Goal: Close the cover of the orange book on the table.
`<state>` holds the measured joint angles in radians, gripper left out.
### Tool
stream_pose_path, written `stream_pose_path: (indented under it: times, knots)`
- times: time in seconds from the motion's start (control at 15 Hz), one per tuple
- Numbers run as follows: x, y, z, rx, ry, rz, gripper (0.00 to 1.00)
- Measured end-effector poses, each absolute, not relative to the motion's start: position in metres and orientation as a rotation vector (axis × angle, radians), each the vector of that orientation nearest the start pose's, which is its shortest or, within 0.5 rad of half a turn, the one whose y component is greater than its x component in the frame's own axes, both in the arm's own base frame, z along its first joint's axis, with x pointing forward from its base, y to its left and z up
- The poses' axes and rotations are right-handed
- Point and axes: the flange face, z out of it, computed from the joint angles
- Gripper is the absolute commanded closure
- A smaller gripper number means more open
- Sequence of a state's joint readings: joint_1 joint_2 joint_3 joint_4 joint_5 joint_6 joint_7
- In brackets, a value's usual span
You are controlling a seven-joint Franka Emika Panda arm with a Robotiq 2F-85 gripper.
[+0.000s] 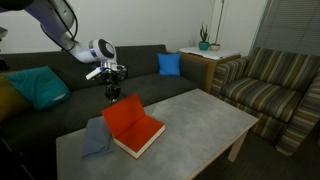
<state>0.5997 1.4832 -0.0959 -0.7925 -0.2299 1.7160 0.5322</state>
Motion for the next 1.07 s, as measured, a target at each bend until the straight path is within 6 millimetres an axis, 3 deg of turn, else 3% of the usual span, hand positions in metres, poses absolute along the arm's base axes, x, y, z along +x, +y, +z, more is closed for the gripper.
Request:
stream_pose_path:
  times: [0.4, 0.67, 1.07]
  knots:
    - [0.601, 0.299, -0.061, 2.517, 0.083, -0.480, 1.00]
    - [0.606, 0.284, -0.060, 2.513, 0.019, -0.485, 1.00]
    - [0.598, 0.246, -0.085, 2.470, -0.082, -0.549, 1.00]
